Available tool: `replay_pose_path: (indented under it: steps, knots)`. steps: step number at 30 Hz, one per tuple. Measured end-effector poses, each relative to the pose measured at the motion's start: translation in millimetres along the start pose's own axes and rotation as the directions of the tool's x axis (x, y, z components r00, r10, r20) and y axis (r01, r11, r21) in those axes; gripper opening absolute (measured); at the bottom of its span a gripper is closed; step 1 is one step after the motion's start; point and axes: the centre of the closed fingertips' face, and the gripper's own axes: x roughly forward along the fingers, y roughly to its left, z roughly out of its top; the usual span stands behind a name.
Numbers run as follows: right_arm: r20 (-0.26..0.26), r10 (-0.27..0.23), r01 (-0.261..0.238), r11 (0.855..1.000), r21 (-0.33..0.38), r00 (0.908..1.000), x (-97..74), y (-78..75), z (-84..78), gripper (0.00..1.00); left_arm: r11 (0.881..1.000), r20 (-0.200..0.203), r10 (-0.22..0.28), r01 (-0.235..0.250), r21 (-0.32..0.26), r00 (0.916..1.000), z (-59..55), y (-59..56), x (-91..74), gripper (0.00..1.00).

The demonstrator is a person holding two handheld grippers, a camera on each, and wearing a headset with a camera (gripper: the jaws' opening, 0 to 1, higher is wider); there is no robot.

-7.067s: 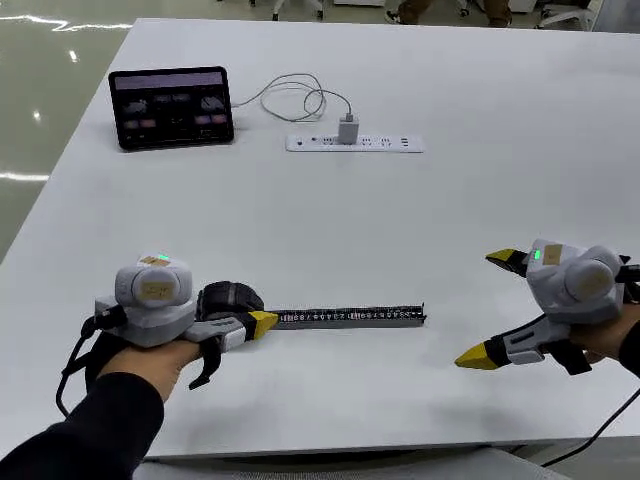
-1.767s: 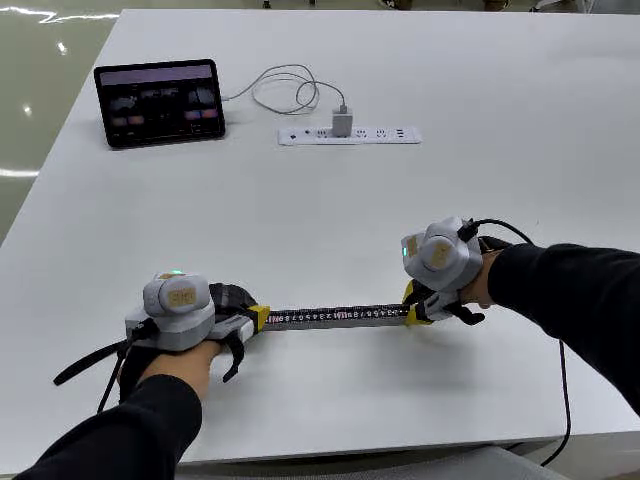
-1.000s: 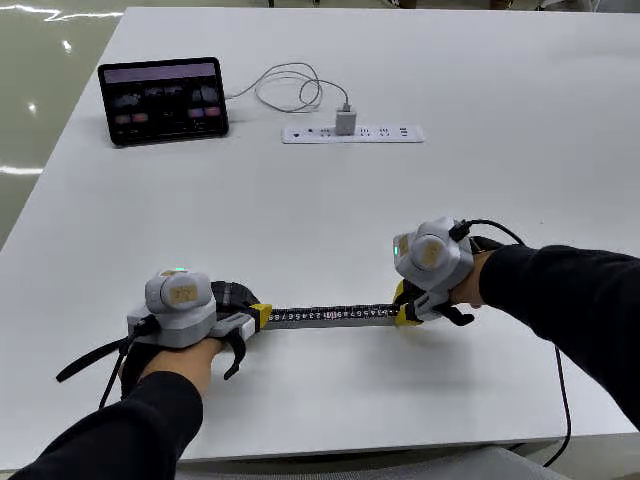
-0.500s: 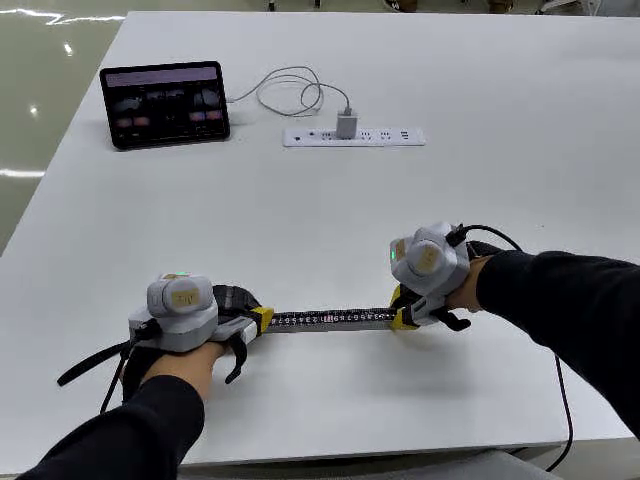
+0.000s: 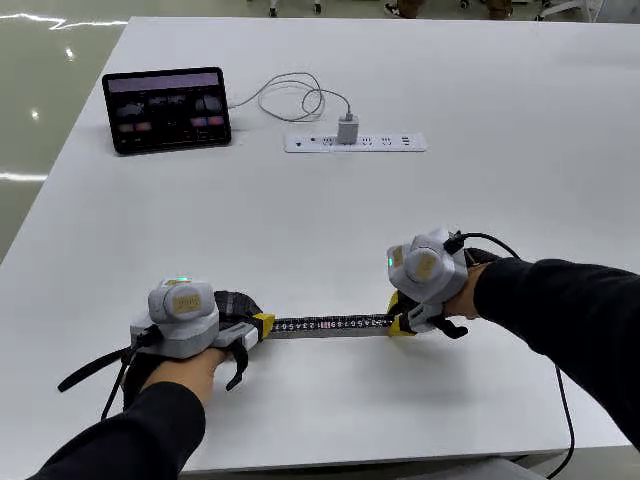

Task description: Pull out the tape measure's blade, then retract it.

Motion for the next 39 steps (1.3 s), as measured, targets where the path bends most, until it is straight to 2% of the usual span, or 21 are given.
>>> replay_pose_path:
  steps: [39]
  knots:
    - [0.032,0.001,-0.001,1.0,0.004,0.9995,5.6,1.8,15.8,0.11,1.0,0.005,-0.001,0.001,-0.002,1.0,0.7,-0.1,0.5,0.65]
